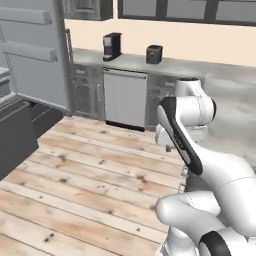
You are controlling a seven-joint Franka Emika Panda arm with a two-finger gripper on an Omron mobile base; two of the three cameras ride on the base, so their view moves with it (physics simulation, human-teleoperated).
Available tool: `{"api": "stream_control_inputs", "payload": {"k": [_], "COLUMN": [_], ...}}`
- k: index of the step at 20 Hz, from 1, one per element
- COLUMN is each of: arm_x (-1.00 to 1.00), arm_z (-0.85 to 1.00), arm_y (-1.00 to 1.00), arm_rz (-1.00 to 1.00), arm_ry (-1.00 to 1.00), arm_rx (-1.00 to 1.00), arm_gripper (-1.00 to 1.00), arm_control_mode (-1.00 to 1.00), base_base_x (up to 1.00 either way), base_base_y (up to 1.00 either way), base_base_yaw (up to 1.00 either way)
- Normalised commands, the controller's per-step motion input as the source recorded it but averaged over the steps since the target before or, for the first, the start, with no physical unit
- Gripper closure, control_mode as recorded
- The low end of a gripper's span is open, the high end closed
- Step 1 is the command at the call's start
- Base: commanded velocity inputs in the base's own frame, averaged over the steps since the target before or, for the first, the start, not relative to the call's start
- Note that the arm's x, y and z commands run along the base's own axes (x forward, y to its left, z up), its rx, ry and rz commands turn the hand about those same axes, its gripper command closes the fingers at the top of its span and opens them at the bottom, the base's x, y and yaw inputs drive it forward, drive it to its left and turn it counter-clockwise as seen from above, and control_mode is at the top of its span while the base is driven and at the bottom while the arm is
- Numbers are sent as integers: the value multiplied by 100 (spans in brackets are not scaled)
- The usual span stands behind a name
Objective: Retrieve the butter from the fridge and place it on a plate on the dining table. Then retrieve the butter knife by the fridge and place it near the plate.
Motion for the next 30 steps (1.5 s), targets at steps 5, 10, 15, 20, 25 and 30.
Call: {"api": "stream_control_inputs", "payload": {"k": [5,10,15,20,25,30], "arm_x": [0,0,0,0,0,0], "arm_z": [0,0,0,0,0,0], "arm_y": [0,0,0,0,0,0], "arm_rz": [0,0,0,0,0,0], "arm_ry": [0,0,0,0,0,0], "arm_rx": [0,0,0,0,0,0], "arm_gripper": [-100,-100,-100,-100,-100,-100], "arm_control_mode": [100,100,100,100,100,100], "base_base_x": [100,98,100,100,100,99], "base_base_y": [100,100,100,98,9,-20], "base_base_yaw": [-53,-51,-50,-47,-13,3]}}
